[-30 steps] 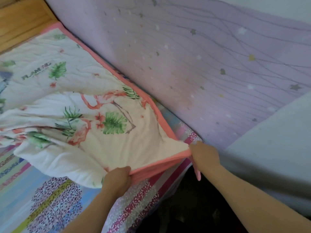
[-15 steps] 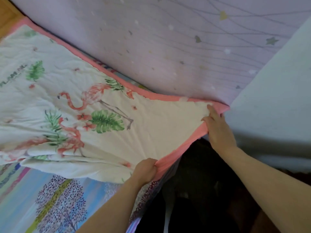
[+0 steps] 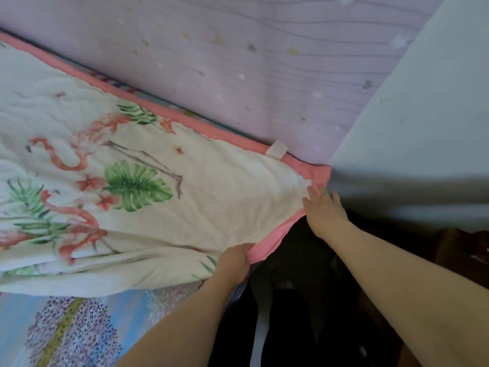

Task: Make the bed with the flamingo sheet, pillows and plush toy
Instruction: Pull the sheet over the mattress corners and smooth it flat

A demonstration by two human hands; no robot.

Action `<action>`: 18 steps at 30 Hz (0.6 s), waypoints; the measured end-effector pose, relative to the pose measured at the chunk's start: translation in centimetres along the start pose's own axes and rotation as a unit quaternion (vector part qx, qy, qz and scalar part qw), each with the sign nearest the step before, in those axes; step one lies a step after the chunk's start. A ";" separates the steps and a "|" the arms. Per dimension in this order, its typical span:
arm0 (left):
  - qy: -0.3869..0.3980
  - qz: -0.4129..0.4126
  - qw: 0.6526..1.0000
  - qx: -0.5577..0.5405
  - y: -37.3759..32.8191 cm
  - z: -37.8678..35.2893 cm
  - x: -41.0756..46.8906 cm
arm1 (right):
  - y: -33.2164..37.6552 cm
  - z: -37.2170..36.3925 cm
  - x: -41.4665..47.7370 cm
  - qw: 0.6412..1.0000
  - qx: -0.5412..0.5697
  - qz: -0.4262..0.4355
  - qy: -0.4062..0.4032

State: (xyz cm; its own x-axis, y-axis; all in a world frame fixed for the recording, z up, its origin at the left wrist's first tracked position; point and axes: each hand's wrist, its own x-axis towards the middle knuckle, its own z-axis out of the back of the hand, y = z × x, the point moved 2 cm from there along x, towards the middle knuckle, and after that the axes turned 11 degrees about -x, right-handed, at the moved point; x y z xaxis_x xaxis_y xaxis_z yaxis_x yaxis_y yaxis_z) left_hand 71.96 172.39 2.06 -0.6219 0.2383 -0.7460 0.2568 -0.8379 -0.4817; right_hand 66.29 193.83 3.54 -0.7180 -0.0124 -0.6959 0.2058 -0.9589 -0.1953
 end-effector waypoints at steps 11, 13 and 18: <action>-0.050 0.000 0.999 0.002 4.5 7.1 1.8 | 7.5 3.9 1.7 0.995 -0.005 0.098 -0.022; -0.083 0.009 0.996 -0.009 6.3 9.2 1.8 | 8.7 5.4 2.6 0.993 -0.002 0.114 -0.023; -0.147 0.033 0.988 -0.038 12.0 15.7 0.8 | 13.6 11.4 5.4 0.987 -0.001 0.146 -0.064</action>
State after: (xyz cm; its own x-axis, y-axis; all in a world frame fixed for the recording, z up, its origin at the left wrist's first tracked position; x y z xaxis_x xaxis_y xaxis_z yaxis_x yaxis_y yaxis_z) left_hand 62.92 154.85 2.91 -0.7871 0.0227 -0.6164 0.3510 -0.8053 -0.4779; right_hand 57.63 177.55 4.96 -0.7060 -0.3237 -0.6299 0.4170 -0.9089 -0.0003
